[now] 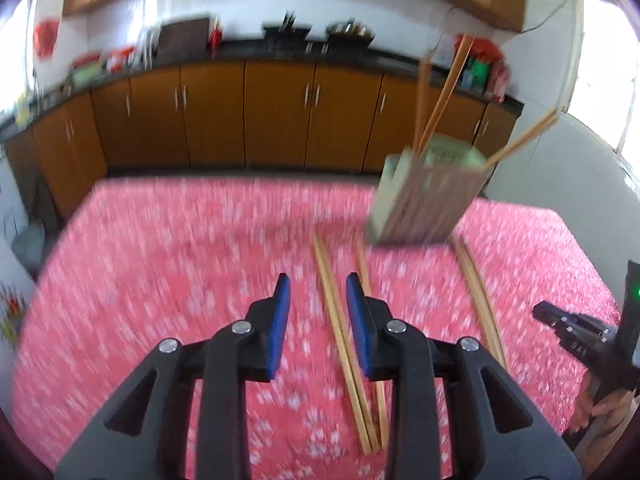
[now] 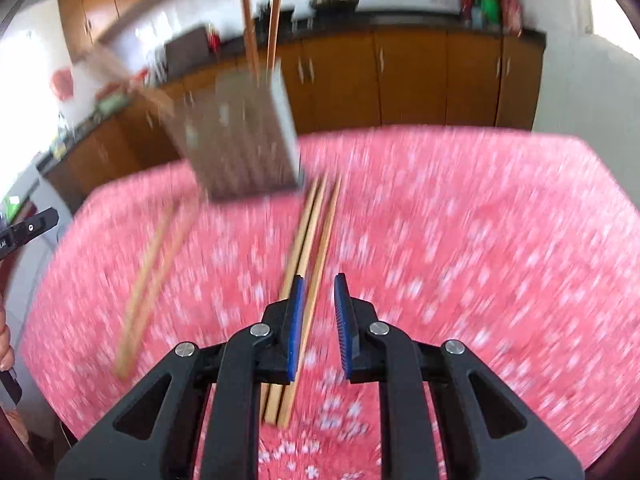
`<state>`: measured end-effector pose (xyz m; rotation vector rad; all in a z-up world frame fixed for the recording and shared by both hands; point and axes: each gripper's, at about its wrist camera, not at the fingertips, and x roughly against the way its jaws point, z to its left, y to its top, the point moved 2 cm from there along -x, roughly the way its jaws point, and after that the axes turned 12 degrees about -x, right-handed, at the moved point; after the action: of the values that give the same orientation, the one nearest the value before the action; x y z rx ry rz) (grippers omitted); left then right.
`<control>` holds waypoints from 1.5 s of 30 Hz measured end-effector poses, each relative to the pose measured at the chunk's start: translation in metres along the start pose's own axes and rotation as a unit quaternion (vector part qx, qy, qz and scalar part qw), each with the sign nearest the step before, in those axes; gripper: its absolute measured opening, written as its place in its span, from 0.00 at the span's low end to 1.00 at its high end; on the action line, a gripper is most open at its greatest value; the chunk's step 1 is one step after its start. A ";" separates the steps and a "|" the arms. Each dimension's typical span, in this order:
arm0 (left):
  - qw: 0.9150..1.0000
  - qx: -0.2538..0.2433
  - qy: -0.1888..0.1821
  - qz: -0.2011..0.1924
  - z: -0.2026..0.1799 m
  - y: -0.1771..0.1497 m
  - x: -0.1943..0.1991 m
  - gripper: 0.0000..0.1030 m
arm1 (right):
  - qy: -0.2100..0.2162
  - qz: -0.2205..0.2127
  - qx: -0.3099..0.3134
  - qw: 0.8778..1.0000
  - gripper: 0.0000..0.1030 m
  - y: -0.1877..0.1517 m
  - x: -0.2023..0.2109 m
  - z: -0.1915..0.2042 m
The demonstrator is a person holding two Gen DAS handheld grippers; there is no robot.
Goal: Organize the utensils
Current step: 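Lower the right gripper onto another chopstick and close while the left gripper grasps one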
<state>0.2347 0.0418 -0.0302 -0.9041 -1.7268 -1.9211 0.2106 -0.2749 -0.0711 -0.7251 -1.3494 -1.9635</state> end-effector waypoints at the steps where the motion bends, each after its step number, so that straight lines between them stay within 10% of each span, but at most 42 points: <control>1: 1.000 0.008 -0.001 0.011 0.001 -0.010 -0.007 0.29 | 0.000 0.010 0.000 1.000 0.16 -0.006 -0.007 0.001; 35: 0.996 -0.028 0.008 0.079 -0.040 -0.054 -0.082 0.10 | -0.069 0.014 -0.006 0.997 0.09 -0.019 -0.036 -0.026; 45: 0.998 0.030 0.005 0.058 0.014 -0.053 -0.086 0.11 | -0.096 -0.019 -0.014 0.995 0.08 -0.007 -0.038 -0.051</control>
<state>0.2629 0.0533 -0.1276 -0.9490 -1.6787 -1.7861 0.2251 -0.3141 -0.1194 -0.9286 -1.4607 -1.9857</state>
